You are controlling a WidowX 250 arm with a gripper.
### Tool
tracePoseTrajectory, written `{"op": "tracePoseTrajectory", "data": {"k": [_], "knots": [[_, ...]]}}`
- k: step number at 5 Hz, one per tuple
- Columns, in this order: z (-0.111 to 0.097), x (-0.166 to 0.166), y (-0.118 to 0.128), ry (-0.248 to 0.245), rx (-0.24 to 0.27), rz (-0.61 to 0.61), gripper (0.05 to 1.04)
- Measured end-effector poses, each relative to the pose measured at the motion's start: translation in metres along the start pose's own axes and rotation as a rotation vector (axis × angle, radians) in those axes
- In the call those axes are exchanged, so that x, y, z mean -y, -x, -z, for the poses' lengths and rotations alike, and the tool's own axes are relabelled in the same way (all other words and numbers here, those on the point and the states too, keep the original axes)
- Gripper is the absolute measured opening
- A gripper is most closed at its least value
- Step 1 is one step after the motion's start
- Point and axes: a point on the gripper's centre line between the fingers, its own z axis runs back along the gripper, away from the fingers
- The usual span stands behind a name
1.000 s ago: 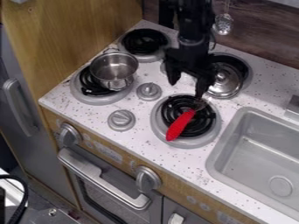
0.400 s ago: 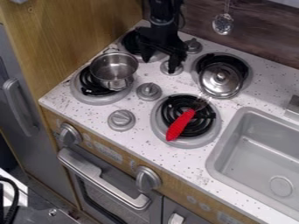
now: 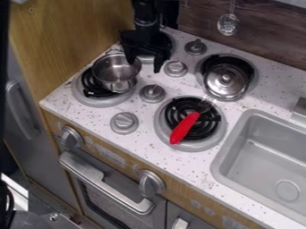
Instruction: Move the silver pot to the upper left burner
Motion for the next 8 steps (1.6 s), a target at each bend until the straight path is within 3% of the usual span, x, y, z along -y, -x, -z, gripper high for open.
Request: {"op": "tracePoseTrajectory", "data": {"k": [1,2,4,5,6,7,8], "knots": [[0.014,-0.003,-0.007,-0.012,-0.042,-0.045,0.999],[0.030,-0.003,-0.006,0.011,-0.067,-0.097,0.950],[0.038,-0.006,-0.007,-0.010,-0.060,-0.084,0.370],[0.036,-0.004,0.000,-0.026,-0.074,-0.050,0.156],[0.025,0.001,0.007,-0.016,-0.049,-0.015,0.077],[0.014,0.018,0.007,0.121,0.084,0.165,0.070],[0.002,0.018,-0.013,0.111,0.181,0.364,0.070]]}}
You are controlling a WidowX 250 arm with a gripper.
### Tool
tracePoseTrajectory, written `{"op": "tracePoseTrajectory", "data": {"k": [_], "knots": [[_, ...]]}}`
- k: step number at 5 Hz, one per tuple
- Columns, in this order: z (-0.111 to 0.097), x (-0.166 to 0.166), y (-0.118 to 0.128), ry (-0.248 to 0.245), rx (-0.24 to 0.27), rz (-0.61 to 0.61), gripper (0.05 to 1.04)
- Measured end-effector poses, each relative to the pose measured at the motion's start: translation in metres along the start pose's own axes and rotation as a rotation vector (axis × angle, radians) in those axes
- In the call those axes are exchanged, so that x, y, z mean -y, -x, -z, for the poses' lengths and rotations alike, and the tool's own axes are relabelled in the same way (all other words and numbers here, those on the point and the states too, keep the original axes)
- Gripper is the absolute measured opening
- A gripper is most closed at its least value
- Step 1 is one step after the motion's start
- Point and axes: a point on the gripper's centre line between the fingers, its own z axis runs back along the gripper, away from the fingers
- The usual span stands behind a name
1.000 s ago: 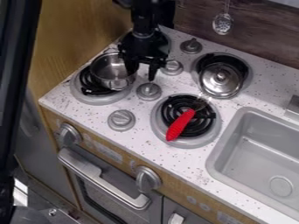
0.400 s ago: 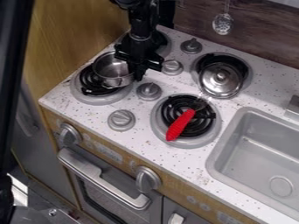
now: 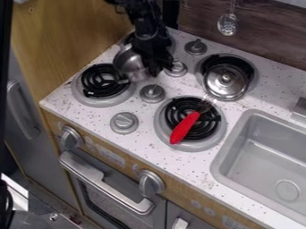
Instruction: Move the silver pot to the upper left burner
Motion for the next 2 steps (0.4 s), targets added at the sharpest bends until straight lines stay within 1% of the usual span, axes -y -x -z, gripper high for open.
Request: {"op": "tracePoseTrajectory", "data": {"k": [1,2], "knots": [[-0.005,-0.017,-0.026,-0.085,0.045,0.074,0.070],[0.005,-0.025,-0.040,-0.120,0.021,0.075,0.070]]}}
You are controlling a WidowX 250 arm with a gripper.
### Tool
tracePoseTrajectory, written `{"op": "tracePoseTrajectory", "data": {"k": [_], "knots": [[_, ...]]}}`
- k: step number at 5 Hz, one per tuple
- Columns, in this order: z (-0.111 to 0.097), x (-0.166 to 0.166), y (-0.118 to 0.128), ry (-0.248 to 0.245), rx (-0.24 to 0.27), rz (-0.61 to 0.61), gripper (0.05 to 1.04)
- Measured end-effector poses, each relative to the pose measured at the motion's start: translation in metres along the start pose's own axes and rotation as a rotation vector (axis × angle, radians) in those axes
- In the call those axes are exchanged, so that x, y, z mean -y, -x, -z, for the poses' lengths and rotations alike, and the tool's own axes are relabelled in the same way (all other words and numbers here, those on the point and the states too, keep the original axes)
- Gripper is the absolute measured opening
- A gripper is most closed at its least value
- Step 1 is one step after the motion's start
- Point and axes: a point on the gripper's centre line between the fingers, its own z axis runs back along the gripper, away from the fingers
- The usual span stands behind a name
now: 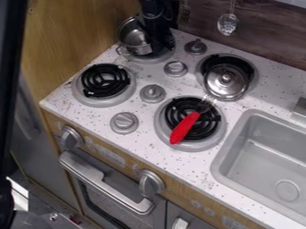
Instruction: Move the silver pot to the upper left burner
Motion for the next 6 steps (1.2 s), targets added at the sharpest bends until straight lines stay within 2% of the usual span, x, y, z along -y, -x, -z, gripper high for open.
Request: {"op": "tracePoseTrajectory", "data": {"k": [2,5,6], "knots": [[0.033,-0.002,-0.011,0.017,-0.007,-0.021,0.070],[0.049,-0.020,-0.033,0.009,0.013,-0.054,0.093],[0.052,-0.019,-0.029,0.009,0.013,-0.076,0.253]]}}
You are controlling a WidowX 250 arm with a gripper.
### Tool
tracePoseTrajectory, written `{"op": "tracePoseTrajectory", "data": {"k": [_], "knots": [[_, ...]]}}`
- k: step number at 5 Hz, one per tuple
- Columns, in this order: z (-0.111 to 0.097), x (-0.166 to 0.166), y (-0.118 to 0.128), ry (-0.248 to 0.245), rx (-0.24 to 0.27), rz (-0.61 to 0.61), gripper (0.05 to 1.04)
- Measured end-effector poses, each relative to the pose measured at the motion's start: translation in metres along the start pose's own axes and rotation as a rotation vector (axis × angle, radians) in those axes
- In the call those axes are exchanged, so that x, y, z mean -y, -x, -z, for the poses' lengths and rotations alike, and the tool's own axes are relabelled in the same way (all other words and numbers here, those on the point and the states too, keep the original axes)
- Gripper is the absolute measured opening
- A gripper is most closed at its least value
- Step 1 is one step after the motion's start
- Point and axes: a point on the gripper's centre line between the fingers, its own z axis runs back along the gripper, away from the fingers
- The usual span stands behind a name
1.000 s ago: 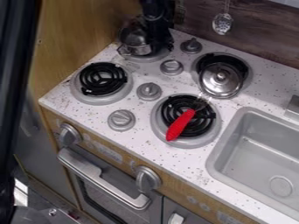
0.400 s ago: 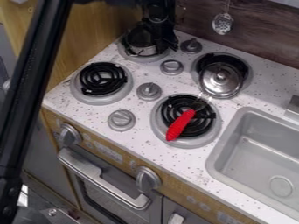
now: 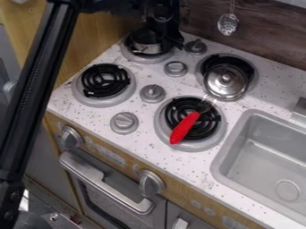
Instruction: Move the silver pot to the upper left burner
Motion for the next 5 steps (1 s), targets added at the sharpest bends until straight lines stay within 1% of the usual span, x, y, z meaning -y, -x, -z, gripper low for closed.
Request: {"op": "tracePoseTrajectory", "data": {"k": [1,2,3,4,5], "knots": [[0.007,0.004,0.011,0.008,-0.012,-0.017,0.536],[-0.003,0.003,0.016,-0.011,-0.023,-0.015,0.812],[-0.039,0.011,0.014,-0.019,0.039,-0.015,1.003],[-0.073,0.026,0.035,-0.003,0.041,-0.053,0.998],[-0.092,0.058,0.069,0.070,-0.107,-0.151,0.998]]}}
